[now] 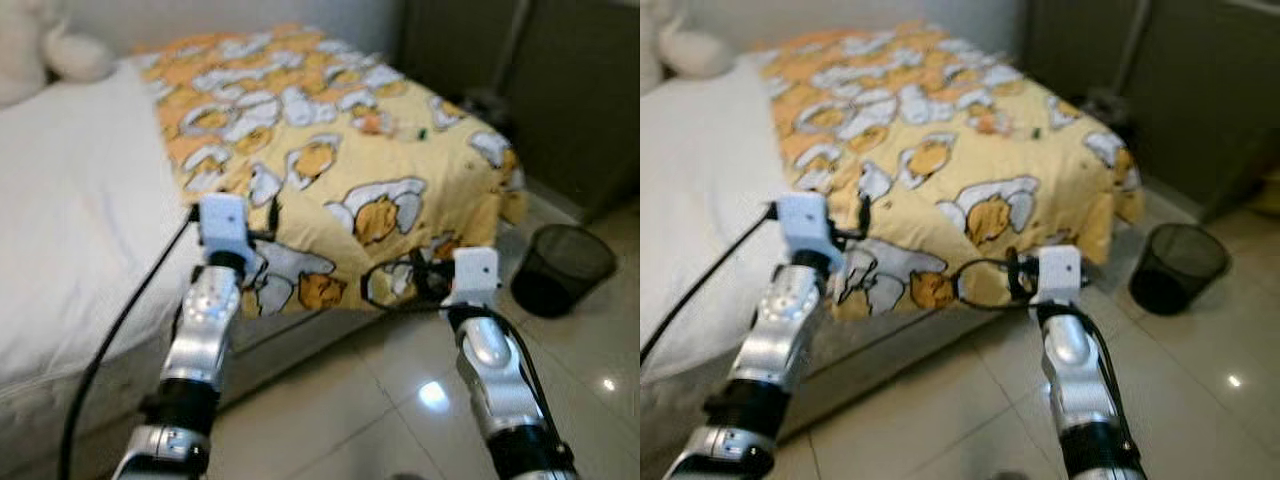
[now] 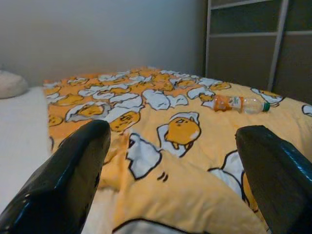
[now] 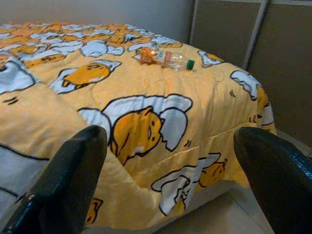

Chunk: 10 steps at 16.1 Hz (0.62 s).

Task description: Clean up the room

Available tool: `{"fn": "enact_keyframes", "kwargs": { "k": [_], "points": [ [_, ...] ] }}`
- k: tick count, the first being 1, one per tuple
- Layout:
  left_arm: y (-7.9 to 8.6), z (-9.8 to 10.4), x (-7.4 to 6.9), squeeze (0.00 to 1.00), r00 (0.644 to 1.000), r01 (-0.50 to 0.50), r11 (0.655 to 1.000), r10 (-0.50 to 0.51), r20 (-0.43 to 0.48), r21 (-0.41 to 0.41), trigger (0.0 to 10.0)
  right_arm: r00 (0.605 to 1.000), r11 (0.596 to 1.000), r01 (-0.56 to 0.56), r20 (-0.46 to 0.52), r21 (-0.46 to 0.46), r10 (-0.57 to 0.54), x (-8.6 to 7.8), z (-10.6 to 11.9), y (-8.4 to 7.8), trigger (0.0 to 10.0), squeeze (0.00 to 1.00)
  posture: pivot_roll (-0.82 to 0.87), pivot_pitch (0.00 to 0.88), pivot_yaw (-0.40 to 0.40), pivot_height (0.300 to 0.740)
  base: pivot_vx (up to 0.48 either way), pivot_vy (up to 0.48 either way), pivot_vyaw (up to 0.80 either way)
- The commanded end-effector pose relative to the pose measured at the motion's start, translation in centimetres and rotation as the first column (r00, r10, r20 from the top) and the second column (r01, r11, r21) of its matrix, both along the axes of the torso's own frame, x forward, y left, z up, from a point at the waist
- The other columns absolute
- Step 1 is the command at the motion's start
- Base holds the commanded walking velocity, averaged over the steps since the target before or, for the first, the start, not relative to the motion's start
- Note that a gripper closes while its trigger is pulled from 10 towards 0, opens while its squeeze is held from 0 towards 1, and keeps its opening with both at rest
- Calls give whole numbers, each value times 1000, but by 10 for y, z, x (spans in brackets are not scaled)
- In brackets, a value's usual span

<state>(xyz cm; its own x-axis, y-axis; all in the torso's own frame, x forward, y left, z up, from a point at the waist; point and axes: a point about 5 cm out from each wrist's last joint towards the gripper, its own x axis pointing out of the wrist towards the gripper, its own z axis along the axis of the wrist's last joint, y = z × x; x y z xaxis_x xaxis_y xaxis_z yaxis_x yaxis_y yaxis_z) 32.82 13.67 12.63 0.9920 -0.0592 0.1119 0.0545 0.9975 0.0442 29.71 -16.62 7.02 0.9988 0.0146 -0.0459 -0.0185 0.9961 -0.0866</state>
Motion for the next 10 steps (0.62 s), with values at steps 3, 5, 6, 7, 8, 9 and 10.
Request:
{"fn": "enact_keyframes", "kwargs": {
  "k": [3, 5, 6, 7, 8, 9, 10],
  "points": [
    [-11, 2, 2, 0, 1000, 27, 1000, -27, 9, -13, 10000, 1000, 1000, 18, 26, -14, -17, 7, 7, -8, 10000, 0, -126, 0, 55, 740, 246, 204, 0],
    [-12, 1, 3, 0, 1000, 14, 1000, -14, -1, -9, 10000, 999, 1000, 17, 29, -16, -16, 9, 9, -9, 10000, 0, -127, 0, 52, 740, 0, 0, 0],
    [-10, 1, 3, 0, 1000, 3, 1000, -3, -4, -17, 10000, 999, 1000, 16, 28, -17, -15, 8, 8, -9, 10000, 0, -126, 0, 50, 740, 0, 0, 0],
    [-9, 1, 3, 0, 1000, -2, 1000, 2, -4, -20, 10000, 1000, 1000, 14, 25, -17, -14, 7, 7, -9, 10000, 0, -126, 0, 50, 740, 0, 0, 0],
    [-9, 1, 2, 0, 1000, -4, 1000, 4, -3, -21, 10000, 1000, 1000, 8, 20, -11, -8, 6, 5, -9, 10000, 0, -124, 0, 49, 740, 0, 0, 0],
    [-9, 1, 2, 0, 1000, -7, 1000, 7, -3, -23, 10000, 1000, 1000, 0, 20, -7, 0, 6, 5, -8, 10000, 0, -124, 0, 49, 740, 0, 0, 0],
    [-9, 1, 2, 0, 1000, -8, 1000, 8, -3, -23, 10000, 1000, 1000, -2, 21, -7, 3, 6, 5, -7, 10000, 0, -124, 0, 50, 740, 0, 0, 0]
  ]
}}
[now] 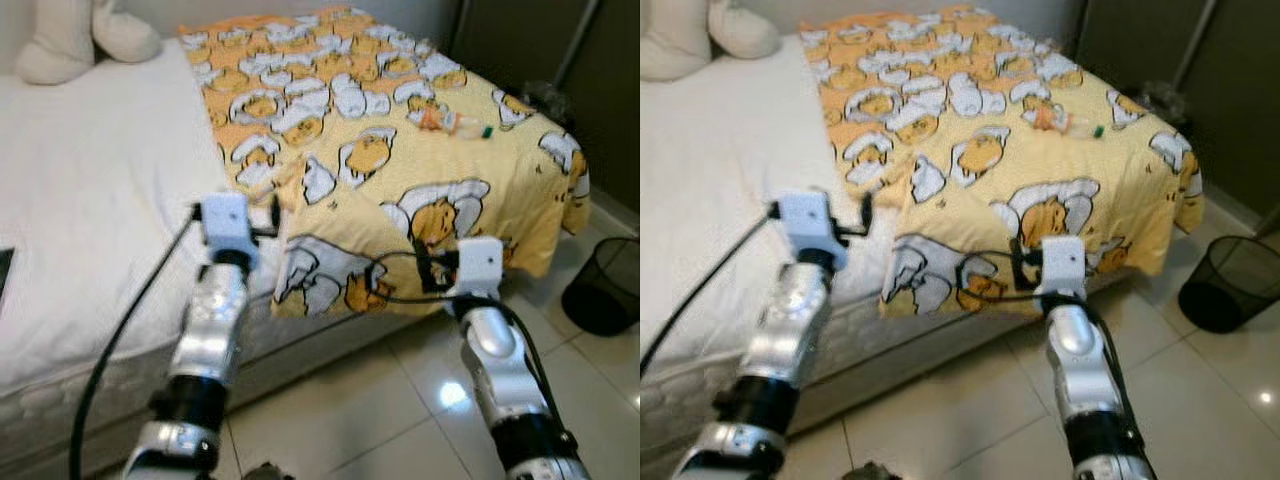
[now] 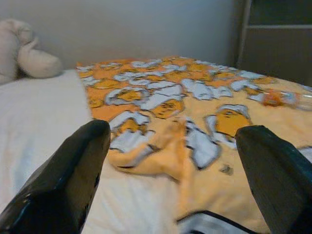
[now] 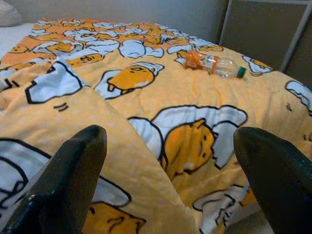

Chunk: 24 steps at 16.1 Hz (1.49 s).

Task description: Clean up the room

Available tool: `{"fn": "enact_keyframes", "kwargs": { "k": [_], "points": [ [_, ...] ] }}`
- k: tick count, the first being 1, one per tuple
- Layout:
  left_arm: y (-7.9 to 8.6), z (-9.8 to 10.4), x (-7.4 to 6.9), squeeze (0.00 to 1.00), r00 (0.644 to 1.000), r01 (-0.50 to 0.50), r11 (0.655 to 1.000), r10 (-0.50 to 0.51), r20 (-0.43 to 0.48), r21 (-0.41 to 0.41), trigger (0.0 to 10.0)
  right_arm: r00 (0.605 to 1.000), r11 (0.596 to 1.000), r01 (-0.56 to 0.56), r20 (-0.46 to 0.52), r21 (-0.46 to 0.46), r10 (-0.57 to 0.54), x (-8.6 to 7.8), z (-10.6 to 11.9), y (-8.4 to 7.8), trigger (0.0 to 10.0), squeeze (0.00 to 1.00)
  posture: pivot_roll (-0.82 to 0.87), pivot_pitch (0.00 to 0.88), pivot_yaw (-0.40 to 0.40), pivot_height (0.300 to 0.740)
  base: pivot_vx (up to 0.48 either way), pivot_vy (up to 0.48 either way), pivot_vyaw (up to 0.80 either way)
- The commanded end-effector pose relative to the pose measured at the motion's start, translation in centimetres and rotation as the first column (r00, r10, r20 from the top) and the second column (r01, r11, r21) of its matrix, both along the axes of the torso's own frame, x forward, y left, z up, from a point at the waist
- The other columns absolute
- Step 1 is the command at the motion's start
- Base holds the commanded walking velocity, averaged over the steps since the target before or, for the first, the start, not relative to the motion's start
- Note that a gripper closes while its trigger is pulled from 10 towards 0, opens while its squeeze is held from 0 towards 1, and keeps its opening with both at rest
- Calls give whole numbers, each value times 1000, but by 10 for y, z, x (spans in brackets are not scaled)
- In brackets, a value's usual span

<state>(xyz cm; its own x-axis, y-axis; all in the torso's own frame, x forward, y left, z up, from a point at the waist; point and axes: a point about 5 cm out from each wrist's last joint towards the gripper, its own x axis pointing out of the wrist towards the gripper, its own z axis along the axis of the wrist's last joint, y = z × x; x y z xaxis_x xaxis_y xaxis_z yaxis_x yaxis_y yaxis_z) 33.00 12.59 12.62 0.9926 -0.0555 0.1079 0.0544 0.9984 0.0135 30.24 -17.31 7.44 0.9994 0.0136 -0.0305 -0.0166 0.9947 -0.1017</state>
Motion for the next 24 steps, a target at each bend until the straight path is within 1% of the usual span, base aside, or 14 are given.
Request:
{"fn": "enact_keyframes", "kwargs": {
  "k": [1, 3, 4, 7, 9, 10, 11, 12, 15, 16, 19, 22, 23, 24],
  "points": [
    [2, 1, 1, 0, 1000, -9, 1000, 9, 6, -7, 10000, 1000, 1000, -4, 6, 7, 4, 1, 1, 0, 10000, 0, -124, 0, 50, 740, 0, 0, 0],
    [2, 4, 1, 0, 1000, -6, 1000, 6, 19, -25, 10000, 1000, 1000, -6, 7, 6, 6, 1, 1, 0, 10000, 0, -123, 0, 49, 740, 0, 0, 0],
    [3, 3, 1, 0, 1000, -5, 1000, 5, 13, -20, 10000, 1000, 1000, -7, 9, 6, 7, 2, 1, 0, 10000, 0, -123, 0, 49, 740, 0, 0, 0],
    [2, 1, 1, 0, 1000, 0, 1000, 0, 2, 0, 10000, 1000, 1000, -7, 10, 3, 7, 2, 2, -1, 10000, 0, -123, 0, 49, 740, 0, 480, 0],
    [1, 0, 2, 0, 1000, 2, 1000, -2, -9, 1, 10000, 1000, 1000, -7, 11, 4, 7, 2, 2, 0, 10000, 0, -124, 0, 53, 740, 0, 0, 0],
    [-3, -5, 3, 0, 998, 14, 1000, -14, -55, -9, 10000, 1000, 1000, -2, 9, 15, 2, 2, 1, 0, 10000, 0, -122, 0, 54, 740, 0, 0, 0],
    [-4, -7, 3, 0, 998, 20, 999, -22, -66, -25, 10000, 1000, 999, 1, 3, 43, -1, 2, 0, 1, 10000, 0, -122, 0, 54, 740, 0, 0, 0],
    [-5, -4, 2, 0, 999, 32, 999, -32, -43, 0, 10000, 1000, 999, -3, 4, 37, 3, 2, 0, 2, 10000, 0, -122, 0, 54, 740, 0, 0, 0],
    [-4, -5, 2, 0, 997, 48, 999, -49, -52, -22, 10000, 1000, 1000, -9, 9, 20, 8, 2, 1, 3, 10000, 0, -125, 0, 58, 740, 0, 160, 0],
    [-6, -6, 3, 0, 996, 58, 998, -58, -65, 5, 10000, 1000, 1000, -3, 6, 18, 3, 2, 0, 1, 10000, 0, -126, 0, 60, 740, 0, 480, 0],
    [-7, -6, 3, 0, 997, 47, 998, -45, -59, 31, 10000, 1000, 1000, -1, 5, 16, 1, 1, -1, 1, 10000, 0, -134, 0, 62, 740, 0, 241, 0],
    [-9, -4, 2, 0, 997, 66, 998, -65, -47, 20, 10000, 1000, 1000, 2, 6, 15, -2, 0, -1, 0, 10000, 0, -136, 0, 63, 740, 0, 0, 0],
    [-8, -3, 2, 0, 997, 60, 998, -60, -39, -1, 10000, 1000, 1000, 4, 6, 15, -4, 0, -1, 0, 10000, 0, -136, 0, 63, 740, 480, 0, 0],
    [-5, -4, 3, 0, 998, 42, 999, -41, -44, 11, 10000, 1000, 1000, 8, 8, 15, -8, 0, -1, -1, 10000, 0, -138, 0, 64, 740, 480, 0, 0]
  ]
}}
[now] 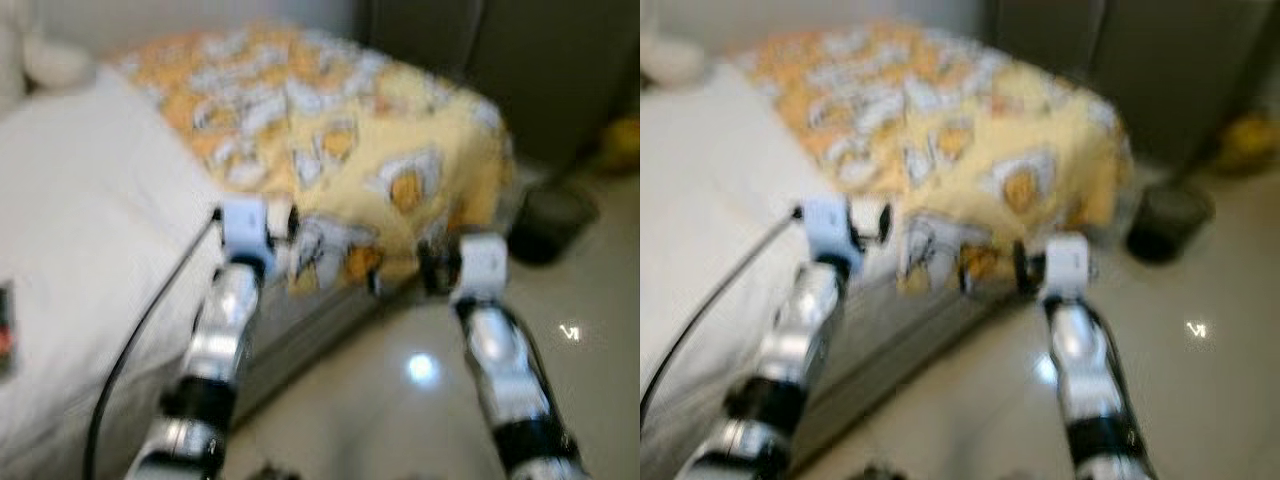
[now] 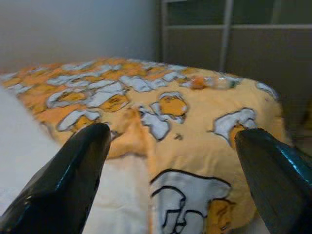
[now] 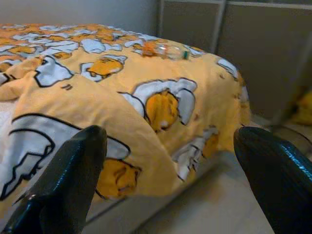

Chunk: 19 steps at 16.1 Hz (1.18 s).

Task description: Clean up the room

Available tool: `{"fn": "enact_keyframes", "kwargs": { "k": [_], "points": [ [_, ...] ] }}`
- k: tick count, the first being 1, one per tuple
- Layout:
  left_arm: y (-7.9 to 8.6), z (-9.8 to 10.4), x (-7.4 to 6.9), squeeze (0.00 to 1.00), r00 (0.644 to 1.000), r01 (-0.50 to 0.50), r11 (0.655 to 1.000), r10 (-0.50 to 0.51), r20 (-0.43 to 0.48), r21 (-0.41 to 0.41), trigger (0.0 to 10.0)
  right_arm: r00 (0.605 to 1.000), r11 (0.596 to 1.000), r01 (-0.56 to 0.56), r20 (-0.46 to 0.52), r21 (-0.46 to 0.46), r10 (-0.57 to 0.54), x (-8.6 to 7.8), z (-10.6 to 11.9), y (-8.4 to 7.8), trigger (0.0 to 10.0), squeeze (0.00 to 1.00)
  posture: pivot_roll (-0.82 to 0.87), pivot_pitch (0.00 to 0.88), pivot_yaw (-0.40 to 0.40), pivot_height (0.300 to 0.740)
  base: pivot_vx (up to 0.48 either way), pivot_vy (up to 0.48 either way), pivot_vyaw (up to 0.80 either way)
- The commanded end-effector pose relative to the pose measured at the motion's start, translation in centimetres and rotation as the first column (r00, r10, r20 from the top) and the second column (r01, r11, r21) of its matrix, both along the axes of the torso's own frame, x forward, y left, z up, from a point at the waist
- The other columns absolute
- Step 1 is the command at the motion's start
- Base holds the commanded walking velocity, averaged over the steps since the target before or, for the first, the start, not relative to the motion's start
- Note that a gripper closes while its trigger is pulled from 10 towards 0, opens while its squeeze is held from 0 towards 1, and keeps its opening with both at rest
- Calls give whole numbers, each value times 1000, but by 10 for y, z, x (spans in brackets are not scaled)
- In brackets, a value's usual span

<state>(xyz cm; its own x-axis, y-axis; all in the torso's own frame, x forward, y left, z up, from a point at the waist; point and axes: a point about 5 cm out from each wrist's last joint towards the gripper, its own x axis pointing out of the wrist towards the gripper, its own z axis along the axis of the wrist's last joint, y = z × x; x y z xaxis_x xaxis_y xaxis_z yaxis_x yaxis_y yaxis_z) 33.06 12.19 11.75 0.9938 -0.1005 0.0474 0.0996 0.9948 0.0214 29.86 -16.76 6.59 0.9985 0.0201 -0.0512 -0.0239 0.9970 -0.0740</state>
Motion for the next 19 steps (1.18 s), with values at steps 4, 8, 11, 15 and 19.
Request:
{"fn": "enact_keyframes", "kwargs": {
  "k": [4, 8, 11, 15, 19],
  "points": [
    [-2, 5, 2, 0, 1000, 3, 1000, -3, 21, -1, 10000, 999, 1000, 13, 30, -15, -12, 4, 8, -6, 10000, 0, -137, 0, 65, 740, 480, 0, 0],
    [-6, 7, 1, 0, 999, 22, 1000, -23, 33, 16, 10000, 999, 1000, 12, 31, -18, -12, 4, 8, -6, 10000, 0, -136, 0, 65, 740, 474, 0, 0],
    [-8, 6, -1, 0, 999, 26, 999, -26, 33, 23, 10000, 1000, 1000, 9, 30, -19, -9, 5, 8, -6, 10000, 0, -135, 0, 63, 740, 465, 0, 0],
    [-6, 3, 0, 0, 1000, 1, 1000, -1, 8, -3, 10000, 1000, 1000, 2, 27, -22, -1, 5, 7, -5, 10000, 0, -133, 0, 63, 740, 463, 0, 0],
    [-7, 0, 1, 0, 1000, -13, 1000, 13, -18, -12, 10000, 1000, 1000, -5, 21, -23, 6, 5, 6, -4, 10000, 0, -133, 0, 63, 740, 240, 0, 0]
  ]
}}
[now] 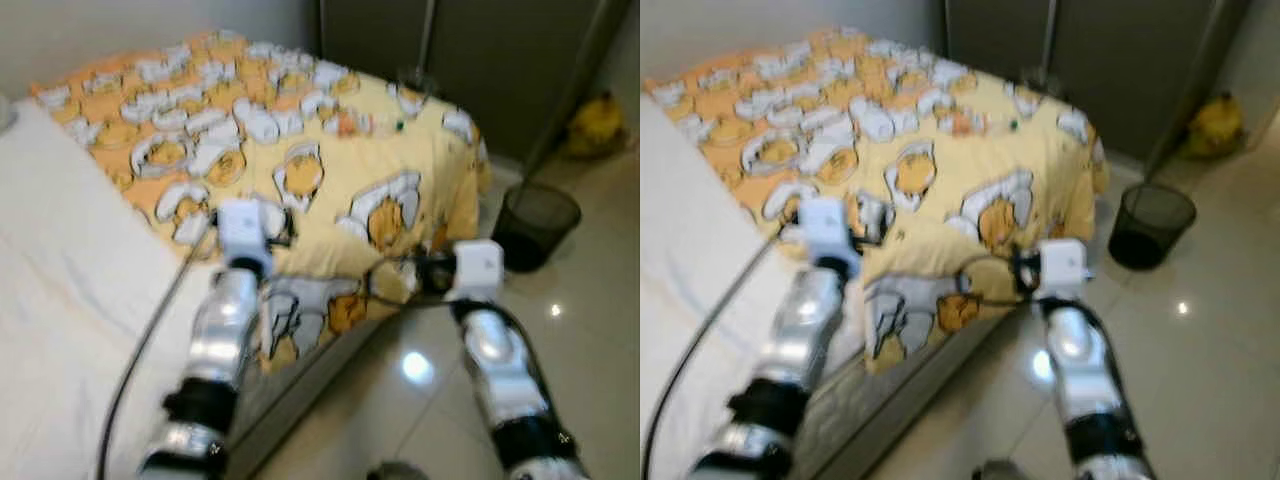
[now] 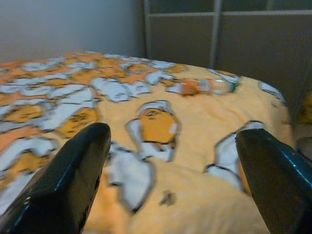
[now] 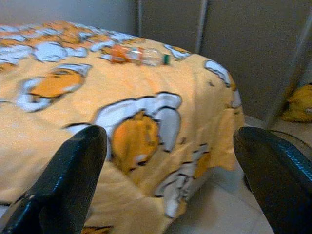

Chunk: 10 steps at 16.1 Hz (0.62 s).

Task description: Clean up the room

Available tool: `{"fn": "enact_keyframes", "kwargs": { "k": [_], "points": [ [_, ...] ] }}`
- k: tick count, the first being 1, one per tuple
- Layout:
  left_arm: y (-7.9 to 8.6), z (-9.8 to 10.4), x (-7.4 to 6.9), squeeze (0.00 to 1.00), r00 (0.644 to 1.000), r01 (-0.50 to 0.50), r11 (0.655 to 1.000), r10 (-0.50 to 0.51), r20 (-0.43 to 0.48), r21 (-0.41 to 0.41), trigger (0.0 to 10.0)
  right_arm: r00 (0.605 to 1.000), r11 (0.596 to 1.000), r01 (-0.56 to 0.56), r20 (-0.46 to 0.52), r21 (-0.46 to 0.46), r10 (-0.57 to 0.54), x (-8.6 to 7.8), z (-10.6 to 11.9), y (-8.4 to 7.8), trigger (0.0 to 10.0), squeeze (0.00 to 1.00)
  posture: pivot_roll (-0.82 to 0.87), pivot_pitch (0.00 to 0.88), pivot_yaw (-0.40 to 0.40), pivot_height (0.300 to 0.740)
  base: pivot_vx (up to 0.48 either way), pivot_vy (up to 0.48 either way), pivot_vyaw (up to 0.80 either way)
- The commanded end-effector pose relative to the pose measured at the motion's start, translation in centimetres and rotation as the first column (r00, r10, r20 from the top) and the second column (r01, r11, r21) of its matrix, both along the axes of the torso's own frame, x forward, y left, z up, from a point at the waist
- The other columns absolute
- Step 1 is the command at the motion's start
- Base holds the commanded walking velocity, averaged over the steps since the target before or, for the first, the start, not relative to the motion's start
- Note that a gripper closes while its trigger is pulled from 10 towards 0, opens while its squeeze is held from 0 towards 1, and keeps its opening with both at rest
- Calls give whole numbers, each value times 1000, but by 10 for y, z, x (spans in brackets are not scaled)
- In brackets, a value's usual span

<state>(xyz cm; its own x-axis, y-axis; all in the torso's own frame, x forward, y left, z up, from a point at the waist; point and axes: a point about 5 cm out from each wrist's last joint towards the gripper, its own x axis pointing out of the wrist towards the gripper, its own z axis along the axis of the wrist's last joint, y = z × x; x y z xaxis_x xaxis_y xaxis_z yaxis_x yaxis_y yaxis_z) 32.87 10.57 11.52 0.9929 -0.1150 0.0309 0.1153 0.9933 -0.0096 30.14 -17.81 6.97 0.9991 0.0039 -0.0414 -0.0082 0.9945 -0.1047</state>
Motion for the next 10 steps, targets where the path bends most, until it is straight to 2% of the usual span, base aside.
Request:
{"fn": "enact_keyframes", "kwargs": {
  "k": [1, 2, 3, 4, 6, 7, 9, 10],
  "points": [
    [10, 1, 2, 0, 1000, -28, 999, 28, -10, 18, 10000, 1000, 1000, -22, 10, 6, 22, 2, 2, 6, 10000, 0, -132, 0, 63, 740, 0, 0, 0],
    [9, -4, 2, 0, 999, -25, 1000, 25, -40, -2, 10000, 1000, 1000, -25, 7, 4, 25, 1, 2, 6, 10000, 0, -132, 0, 58, 740, 0, 0, 0],
    [8, -17, 2, 0, 993, -18, 1000, 17, -119, -7, 10000, 1000, 1000, -30, 1, 5, 30, -1, 0, 7, 10000, 0, -131, 0, 48, 740, 0, 0, 0],
    [3, -38, 1, 0, 972, 7, 1000, -7, -236, 1, 10000, 999, 999, -40, -9, 6, 40, -2, -2, 9, 10000, 0, -121, 0, 34, 740, 0, 0, 0],
    [-6, -66, -1, 0, 925, 50, 998, -35, -377, 29, 10000, 997, 998, -66, -32, -7, 66, -7, -6, 8, 10000, 0, -110, 0, -5, 740, 0, 0, 0],
    [-5, -72, 0, 0, 911, 45, 998, -22, -412, 46, 10000, 996, 997, -74, -56, -21, 72, -13, -9, 1, 10000, 0, -113, 0, -15, 740, 0, 0, 0],
    [-3, -72, 4, 0, 903, 14, 999, 6, -429, 43, 10000, 990, 995, -79, -119, -57, 72, -35, -22, -15, 10000, 0, -130, 0, -15, 740, 0, 0, 0],
    [-3, -65, 8, 0, 919, 10, 1000, 1, -395, 27, 10000, 988, 995, -73, -138, -64, 64, -44, -26, -21, 10000, 0, -148, 1, -6, 740, 0, 0, 0]
  ]
}}
